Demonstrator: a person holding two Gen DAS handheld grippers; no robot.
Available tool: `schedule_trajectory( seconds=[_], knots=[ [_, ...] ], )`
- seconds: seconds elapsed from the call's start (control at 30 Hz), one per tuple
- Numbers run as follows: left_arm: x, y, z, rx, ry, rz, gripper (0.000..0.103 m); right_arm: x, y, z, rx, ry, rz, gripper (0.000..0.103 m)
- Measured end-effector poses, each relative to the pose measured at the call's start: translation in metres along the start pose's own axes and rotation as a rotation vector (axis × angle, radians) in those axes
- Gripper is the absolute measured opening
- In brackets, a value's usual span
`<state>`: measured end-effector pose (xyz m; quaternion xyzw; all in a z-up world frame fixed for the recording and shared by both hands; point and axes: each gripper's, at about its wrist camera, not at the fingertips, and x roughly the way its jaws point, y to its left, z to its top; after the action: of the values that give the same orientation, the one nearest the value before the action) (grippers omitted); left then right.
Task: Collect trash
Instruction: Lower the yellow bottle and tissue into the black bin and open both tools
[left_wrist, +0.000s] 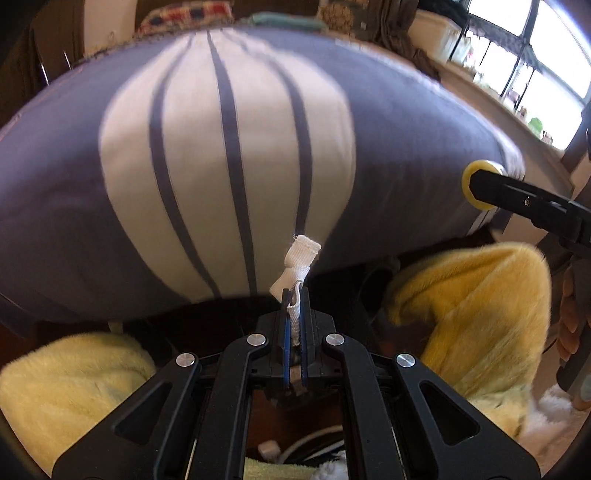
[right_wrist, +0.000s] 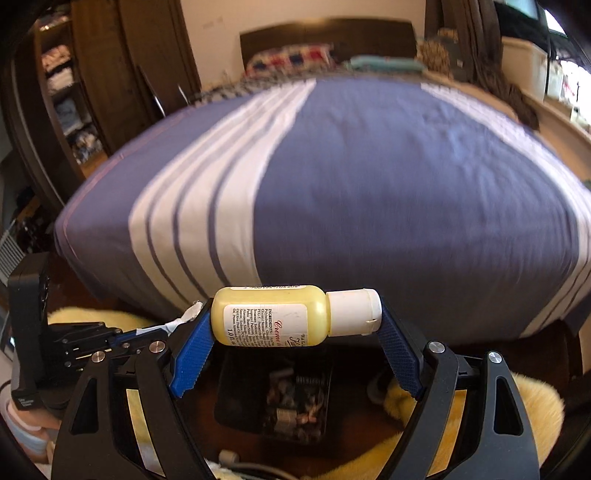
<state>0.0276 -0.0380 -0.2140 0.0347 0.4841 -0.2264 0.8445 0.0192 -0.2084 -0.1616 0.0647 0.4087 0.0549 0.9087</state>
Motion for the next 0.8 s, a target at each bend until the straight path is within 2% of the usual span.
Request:
schedule_trajectory(
  seconds=[0.23, 0.33, 0.47, 0.63, 0.8],
  knots=[
    [0.062, 0.003, -0.025, 0.007, 0.171, 0.004, 0.002, 0.062, 0.004, -0.04, 0.016, 0.192, 0.014, 0.083],
    [0.084, 0.005, -0.033, 0.001, 0.237, -0.015, 0.002, 0.091, 0.003, -0.055, 0.037, 0.278, 0.028, 0.083],
    [0.108, 0.006, -0.04, -0.02, 0.318, -0.061, 0.002, 0.117, 0.002, -0.066, 0.04, 0.351, 0.016, 0.083],
    [0.125, 0.011, -0.038, -0.031, 0.359, -0.095, 0.002, 0.148, 0.004, -0.075, 0.04, 0.436, -0.011, 0.083],
    [0.136, 0.013, -0.036, -0.048, 0.384, -0.105, 0.005, 0.155, 0.001, -0.072, 0.049, 0.46, 0.005, 0.083]
  ],
)
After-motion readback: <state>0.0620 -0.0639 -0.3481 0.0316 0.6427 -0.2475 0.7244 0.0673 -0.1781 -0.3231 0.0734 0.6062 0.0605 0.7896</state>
